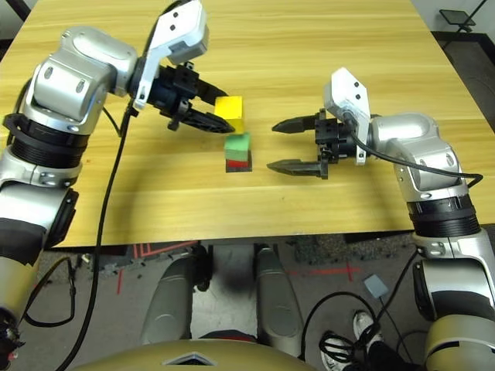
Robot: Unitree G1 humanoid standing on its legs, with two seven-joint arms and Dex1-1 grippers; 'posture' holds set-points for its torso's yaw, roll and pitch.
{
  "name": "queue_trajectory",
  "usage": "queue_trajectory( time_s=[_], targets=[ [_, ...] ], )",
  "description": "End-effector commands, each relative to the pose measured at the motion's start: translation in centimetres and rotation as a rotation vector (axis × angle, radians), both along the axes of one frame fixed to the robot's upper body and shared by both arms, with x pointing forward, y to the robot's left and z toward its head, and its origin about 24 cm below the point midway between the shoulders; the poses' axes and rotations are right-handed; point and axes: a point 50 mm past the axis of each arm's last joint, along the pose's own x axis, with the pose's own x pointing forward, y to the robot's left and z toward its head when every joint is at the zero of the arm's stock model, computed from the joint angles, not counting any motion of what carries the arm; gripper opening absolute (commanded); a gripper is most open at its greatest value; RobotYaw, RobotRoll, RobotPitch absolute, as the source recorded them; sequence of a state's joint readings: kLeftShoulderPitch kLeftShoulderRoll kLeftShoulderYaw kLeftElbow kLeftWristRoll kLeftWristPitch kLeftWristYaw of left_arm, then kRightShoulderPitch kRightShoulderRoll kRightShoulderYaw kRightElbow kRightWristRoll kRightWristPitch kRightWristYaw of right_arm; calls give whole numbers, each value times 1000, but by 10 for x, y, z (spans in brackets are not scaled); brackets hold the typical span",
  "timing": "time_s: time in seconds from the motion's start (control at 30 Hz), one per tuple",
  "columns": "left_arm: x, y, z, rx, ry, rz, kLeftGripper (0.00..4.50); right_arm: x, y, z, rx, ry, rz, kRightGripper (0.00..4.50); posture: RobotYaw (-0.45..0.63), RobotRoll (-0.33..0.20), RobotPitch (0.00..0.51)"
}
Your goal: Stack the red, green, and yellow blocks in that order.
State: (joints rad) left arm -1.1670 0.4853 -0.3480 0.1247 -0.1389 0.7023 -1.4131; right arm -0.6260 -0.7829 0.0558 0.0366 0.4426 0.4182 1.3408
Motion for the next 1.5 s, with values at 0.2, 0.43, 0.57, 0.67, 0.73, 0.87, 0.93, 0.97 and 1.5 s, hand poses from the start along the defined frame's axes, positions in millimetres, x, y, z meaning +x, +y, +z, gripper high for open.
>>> queue_trajectory(
  time_s=[0.2,0.43,0.57,0.67,0.73,0.87,0.93,0.97,1.5],
  targets=[
    [0,-7,-14,-3,6,-32,2073,-7,-2,0,-3,-4,-17,4500,38,8,250],
    [7,-5,-18,3,-15,-28,2073,-10,-3,0,0,0,-30,4500,29,8,252],
    [9,-5,-19,8,-39,-41,2073,-10,-4,-1,2,1,-34,4500,28,9,253],
    [10,-5,-19,12,-41,-41,2073,-10,-4,0,4,0,-36,4500,28,7,252],
    [11,-4,-20,19,-41,-37,2073,-9,-5,1,2,-1,-38,4500,29,5,254],
    [13,0,-24,35,-37,-32,2073,-8,-7,1,-2,-3,-41,4500,29,2,254],
    [13,3,-27,48,-31,-31,2073,-8,-6,2,-3,-3,-40,4500,29,2,254],
    [13,4,-28,53,-27,-29,2073,-8,-6,2,-3,-4,-40,4500,29,-2,254],
    [7,-2,-23,28,-7,-45,4168,-7,-10,2,-8,5,-49,4500,38,-7,252]
  ],
)
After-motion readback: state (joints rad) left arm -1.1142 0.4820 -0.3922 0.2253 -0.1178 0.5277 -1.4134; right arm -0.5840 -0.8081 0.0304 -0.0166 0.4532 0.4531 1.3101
